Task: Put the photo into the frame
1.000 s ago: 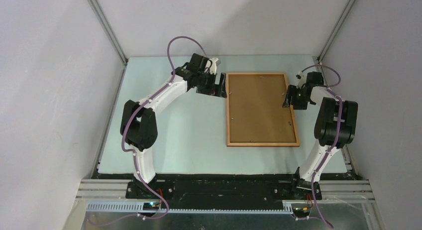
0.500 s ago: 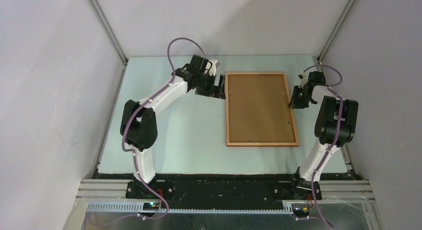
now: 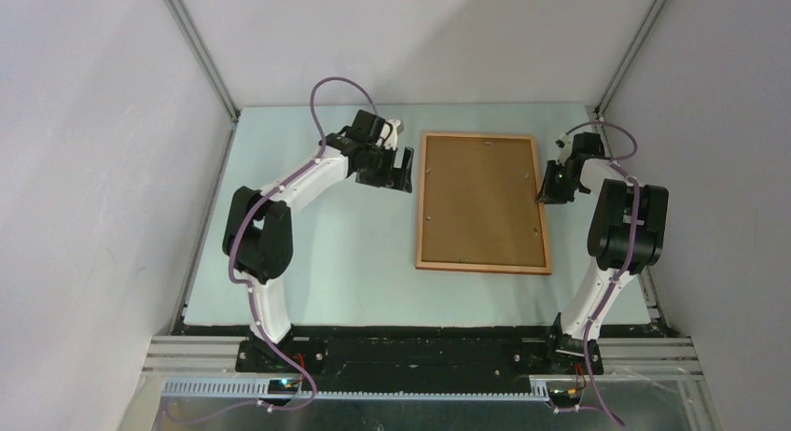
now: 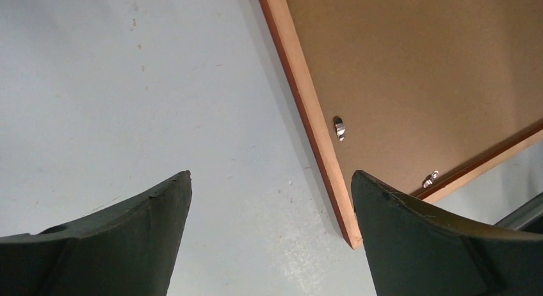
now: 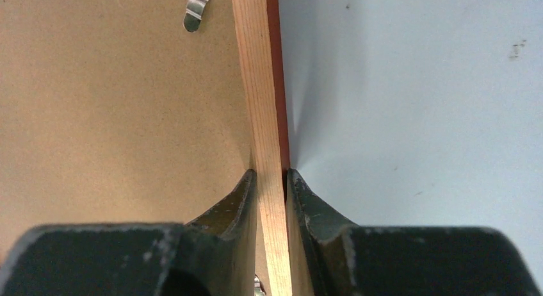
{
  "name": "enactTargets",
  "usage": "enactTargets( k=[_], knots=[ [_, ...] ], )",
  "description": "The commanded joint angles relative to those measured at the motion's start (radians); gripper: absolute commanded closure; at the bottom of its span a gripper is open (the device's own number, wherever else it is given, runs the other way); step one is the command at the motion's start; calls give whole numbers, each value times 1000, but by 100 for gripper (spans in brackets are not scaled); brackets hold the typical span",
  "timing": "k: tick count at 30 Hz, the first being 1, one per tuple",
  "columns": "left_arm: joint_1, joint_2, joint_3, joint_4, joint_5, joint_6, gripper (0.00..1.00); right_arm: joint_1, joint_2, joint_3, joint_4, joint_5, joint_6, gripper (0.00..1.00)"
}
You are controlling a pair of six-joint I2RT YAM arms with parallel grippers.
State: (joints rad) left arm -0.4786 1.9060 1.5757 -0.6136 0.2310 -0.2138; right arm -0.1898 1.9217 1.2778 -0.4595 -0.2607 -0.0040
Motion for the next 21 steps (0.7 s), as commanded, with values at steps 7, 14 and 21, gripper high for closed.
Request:
enactTargets(
  k=[7, 14, 21],
  knots=[
    [9, -95, -37, 27, -72, 63, 2, 84, -41, 19, -51, -11, 55, 100],
    [25, -104, -50, 32, -131, 84, 2, 141, -39, 17, -39, 3, 60, 100],
    [87, -60, -51, 32, -136, 53, 2, 223, -34, 12, -31, 8, 76, 100]
  ],
)
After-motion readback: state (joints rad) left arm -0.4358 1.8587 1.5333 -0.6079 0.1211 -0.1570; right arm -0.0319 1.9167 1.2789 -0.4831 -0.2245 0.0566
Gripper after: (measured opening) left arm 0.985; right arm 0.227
